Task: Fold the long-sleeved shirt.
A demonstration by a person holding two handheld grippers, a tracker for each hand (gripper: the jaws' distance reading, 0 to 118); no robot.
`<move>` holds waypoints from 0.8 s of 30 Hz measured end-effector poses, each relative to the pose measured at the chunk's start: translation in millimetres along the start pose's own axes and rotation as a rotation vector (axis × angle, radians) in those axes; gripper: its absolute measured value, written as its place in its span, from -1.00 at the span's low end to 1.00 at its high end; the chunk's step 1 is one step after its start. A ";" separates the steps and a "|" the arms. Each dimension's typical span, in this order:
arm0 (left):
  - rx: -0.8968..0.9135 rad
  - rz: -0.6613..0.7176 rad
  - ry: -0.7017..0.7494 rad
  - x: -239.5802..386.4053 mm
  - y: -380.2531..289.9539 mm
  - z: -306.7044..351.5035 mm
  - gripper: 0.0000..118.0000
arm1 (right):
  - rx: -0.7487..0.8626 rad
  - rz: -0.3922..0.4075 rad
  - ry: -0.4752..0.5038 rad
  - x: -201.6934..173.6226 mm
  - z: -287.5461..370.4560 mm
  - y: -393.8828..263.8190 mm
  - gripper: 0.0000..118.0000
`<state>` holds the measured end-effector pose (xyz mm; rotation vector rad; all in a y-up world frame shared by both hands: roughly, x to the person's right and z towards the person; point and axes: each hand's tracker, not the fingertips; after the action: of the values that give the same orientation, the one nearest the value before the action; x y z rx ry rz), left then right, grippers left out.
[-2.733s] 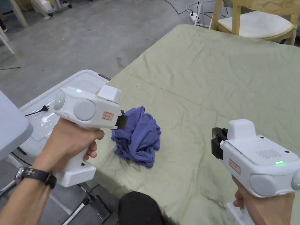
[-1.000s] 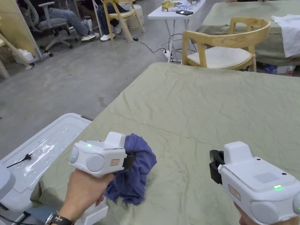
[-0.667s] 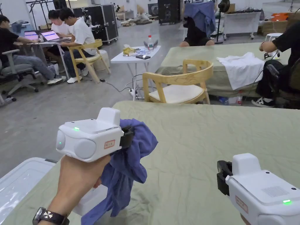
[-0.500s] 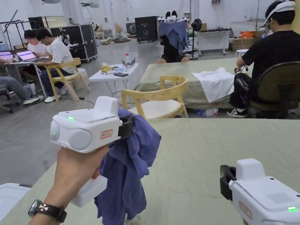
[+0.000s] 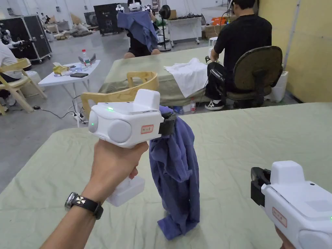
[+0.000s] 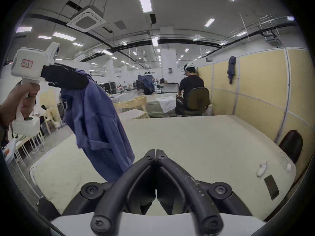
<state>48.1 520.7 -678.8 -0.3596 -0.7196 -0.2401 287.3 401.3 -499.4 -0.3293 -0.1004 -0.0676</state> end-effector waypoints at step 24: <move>-0.488 -0.028 -0.416 160.4 -174.2 -239.1 0.22 | -0.219 -0.085 -0.167 86.2 -41.7 -81.9 -0.97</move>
<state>249.5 251.5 -694.8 -0.8819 -1.0757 -0.3738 369.8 306.1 -503.1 -0.5492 -0.2740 -0.1361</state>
